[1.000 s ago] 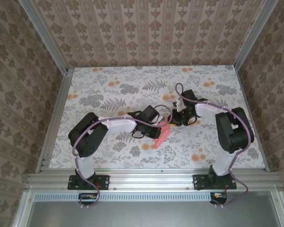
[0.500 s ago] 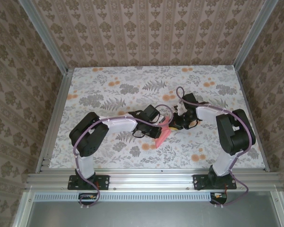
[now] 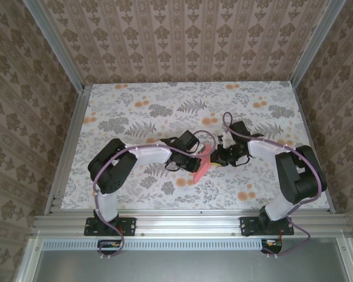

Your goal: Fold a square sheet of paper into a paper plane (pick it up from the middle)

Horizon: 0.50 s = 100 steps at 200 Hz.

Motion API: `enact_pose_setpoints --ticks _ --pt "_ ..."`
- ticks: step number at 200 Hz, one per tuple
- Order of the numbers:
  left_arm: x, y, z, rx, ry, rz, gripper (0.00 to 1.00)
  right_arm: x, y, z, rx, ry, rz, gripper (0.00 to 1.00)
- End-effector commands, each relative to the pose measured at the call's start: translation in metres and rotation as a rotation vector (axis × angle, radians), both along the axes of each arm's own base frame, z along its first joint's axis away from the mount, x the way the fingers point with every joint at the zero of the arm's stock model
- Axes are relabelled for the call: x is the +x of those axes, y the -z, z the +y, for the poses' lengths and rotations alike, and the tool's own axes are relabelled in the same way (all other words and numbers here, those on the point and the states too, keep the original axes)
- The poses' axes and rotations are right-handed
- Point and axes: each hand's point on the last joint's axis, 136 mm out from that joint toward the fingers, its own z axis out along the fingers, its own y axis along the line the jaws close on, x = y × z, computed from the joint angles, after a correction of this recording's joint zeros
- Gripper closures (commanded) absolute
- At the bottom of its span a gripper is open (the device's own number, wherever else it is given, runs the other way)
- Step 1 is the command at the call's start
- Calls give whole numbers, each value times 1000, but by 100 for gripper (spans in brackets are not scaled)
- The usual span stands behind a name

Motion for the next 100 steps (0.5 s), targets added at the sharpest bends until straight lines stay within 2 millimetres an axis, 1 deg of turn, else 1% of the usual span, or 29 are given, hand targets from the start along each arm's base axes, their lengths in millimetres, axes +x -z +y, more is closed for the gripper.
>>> enact_pose_setpoints --ticks 1,26,47,57,76,100 --pt "-2 12 3 43 23 6 93 1 -7 16 89 34 1 91" --pt "-3 12 3 45 29 6 93 12 -4 20 110 95 -5 92" --pt "-4 13 3 48 31 9 93 19 -6 27 139 102 -2 92" --pt "-5 13 3 47 33 9 93 18 -4 29 129 97 4 92" --pt "-3 12 2 46 32 6 94 13 7 25 84 97 26 93" --pt "-3 11 2 46 32 6 94 8 20 23 70 100 47 93"
